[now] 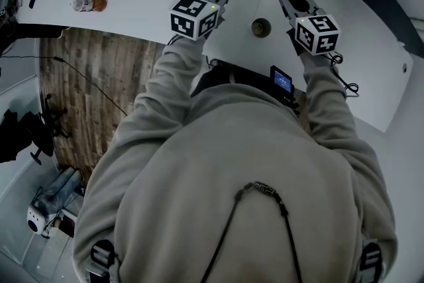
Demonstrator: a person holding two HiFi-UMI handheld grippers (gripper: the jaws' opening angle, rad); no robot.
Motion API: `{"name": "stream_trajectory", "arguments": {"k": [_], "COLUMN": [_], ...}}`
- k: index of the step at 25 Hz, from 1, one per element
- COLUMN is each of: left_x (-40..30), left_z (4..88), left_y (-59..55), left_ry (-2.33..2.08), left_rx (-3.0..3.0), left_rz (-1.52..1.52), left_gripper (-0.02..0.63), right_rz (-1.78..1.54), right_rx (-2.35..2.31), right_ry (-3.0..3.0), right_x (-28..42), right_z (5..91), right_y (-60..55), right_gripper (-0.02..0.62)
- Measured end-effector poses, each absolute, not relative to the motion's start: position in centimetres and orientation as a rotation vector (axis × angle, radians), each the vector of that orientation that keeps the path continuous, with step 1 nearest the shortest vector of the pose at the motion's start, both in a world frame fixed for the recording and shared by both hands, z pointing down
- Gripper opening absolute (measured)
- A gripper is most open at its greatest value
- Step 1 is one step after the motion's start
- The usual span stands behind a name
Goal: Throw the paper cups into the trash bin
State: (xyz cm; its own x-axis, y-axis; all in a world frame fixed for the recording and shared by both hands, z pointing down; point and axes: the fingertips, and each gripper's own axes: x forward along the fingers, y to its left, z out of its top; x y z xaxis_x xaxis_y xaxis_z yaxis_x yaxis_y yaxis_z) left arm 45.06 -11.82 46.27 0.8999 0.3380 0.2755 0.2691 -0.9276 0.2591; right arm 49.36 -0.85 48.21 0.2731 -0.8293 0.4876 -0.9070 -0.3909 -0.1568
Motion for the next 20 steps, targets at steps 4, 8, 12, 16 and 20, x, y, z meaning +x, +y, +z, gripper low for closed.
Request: {"name": "stream_trajectory", "arguments": {"k": [4,8,12,16,20], "left_x": [44.8,44.2,43.9,43.8,43.7], "left_z": [48.5,50.4,51.9,53.2,53.8], "left_y": [-11.8,-11.3,-10.5,-9.8,-9.2], "left_ry": [0.447,0.449,0.451,0.452,0.458], "left_rx": [2.831,2.806,2.786,2.759,2.743], "left_rz": [0.51,0.548,0.579,0.605,0.618], "left_gripper": [0.003,0.003,0.003,0.003,0.003], "right_rz": [0.81,0.865,0.92,0.968,1.018], "right_rx": [2.359,2.346,2.331,2.312,2.289], "right_ry": [-1.63,-1.611,-1.602,-1.595,-1.594], "right_x": [49.0,48.6,48.3,47.8,47.1], "right_z": [50.3,52.4,53.9,54.9,56.3], "right_y": [-0.4,0.4,1.1,1.5,1.9], "right_gripper": [0.018,0.018,0.018,0.018,0.018]}}
